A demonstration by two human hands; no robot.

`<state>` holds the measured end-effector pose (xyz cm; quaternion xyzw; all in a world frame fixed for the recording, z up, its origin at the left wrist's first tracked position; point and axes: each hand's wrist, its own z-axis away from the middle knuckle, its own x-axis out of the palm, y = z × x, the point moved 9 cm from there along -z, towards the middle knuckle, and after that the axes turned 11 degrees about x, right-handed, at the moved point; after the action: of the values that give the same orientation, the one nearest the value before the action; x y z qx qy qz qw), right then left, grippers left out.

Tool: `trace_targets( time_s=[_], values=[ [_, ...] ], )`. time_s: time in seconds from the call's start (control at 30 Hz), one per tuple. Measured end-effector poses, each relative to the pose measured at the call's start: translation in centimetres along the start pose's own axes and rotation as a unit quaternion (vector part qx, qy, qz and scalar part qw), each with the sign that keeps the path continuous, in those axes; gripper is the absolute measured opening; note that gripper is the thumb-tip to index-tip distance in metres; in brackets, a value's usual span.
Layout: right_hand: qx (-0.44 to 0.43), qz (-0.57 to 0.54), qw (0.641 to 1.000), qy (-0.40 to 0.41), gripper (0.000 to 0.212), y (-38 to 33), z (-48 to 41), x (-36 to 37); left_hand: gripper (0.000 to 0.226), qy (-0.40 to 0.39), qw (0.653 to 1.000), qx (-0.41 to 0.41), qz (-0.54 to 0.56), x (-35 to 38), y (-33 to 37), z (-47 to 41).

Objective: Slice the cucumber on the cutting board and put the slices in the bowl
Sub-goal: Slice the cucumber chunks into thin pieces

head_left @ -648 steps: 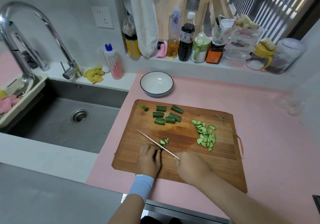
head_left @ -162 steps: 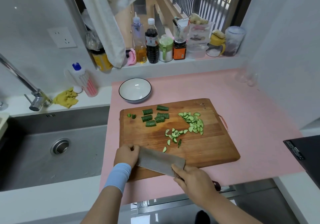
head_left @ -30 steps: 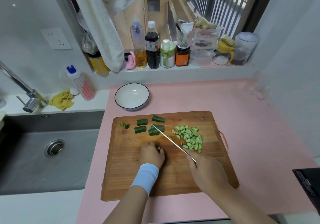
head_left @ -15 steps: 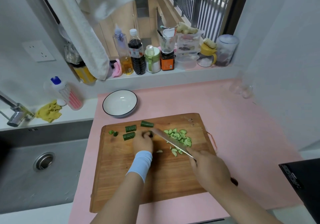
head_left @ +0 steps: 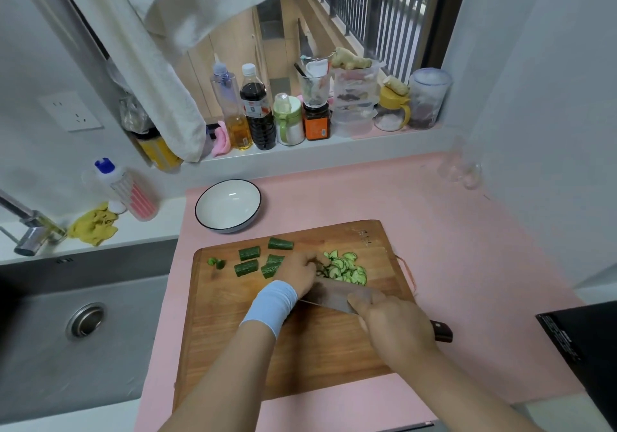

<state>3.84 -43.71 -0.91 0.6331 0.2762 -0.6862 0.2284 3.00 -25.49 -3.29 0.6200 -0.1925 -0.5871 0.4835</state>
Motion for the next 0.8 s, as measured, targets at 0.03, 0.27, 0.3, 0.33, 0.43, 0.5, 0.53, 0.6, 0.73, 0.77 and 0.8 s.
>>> trace_targets(
  time_s=[0.03, 0.27, 0.3, 0.33, 0.43, 0.5, 0.53, 0.6, 0.73, 0.77, 0.8],
  values=[
    [0.010, -0.005, 1.000, -0.020, 0.067, 0.1, -0.2, 0.2, 0.043, 0.072, 0.997, 0.021, -0.005, -1.8, 0.2, 0.3],
    [0.103, -0.130, 0.986, -0.011, 0.035, 0.2, 0.2, -1.9, 0.016, 0.279, 0.955, -0.101, -0.022, -7.5, -7.4, 5.2],
    [0.122, -0.149, 0.981, -0.021, 0.034, 0.1, 0.2, -2.0, 0.008, 0.209, 0.969, -0.118, -0.061, -6.2, -8.5, 5.1],
    [0.137, -0.167, 0.976, -0.029, 0.033, 0.0, 0.0, -1.9, 0.007, 0.145, 0.974, -0.131, -0.112, -5.0, -9.2, 5.3],
    [0.163, -0.186, 0.967, -0.055, 0.031, -0.4, -0.2, -1.5, 0.027, 0.070, 0.954, -0.104, -0.273, -2.9, -9.3, 5.6],
    [0.170, -0.189, 0.965, -0.061, 0.031, -0.6, -0.4, -1.2, 0.027, 0.060, 0.943, -0.083, -0.315, -2.1, -8.4, 5.2],
    [0.172, -0.193, 0.964, -0.062, 0.031, -0.6, -0.4, -1.2, 0.025, 0.056, 0.943, -0.079, -0.318, -1.8, -8.1, 4.8],
    [0.175, -0.201, 0.962, -0.056, 0.030, -0.7, -0.4, -1.4, 0.024, 0.054, 0.946, -0.083, -0.310, -1.5, -7.7, 4.1],
    [0.174, -0.217, 0.960, -0.041, 0.031, -0.6, -0.1, -1.4, 0.024, 0.069, 0.963, -0.073, -0.250, -0.9, -7.2, 2.8],
    [0.175, -0.211, 0.961, -0.041, 0.033, -0.4, -0.1, -1.3, 0.023, 0.070, 0.970, -0.068, -0.221, -0.6, -7.0, 2.6],
    [0.180, -0.205, 0.961, -0.043, 0.034, -0.2, -0.1, -1.1, 0.023, 0.067, 0.976, -0.062, -0.199, -0.3, -6.7, 2.5]
  ],
)
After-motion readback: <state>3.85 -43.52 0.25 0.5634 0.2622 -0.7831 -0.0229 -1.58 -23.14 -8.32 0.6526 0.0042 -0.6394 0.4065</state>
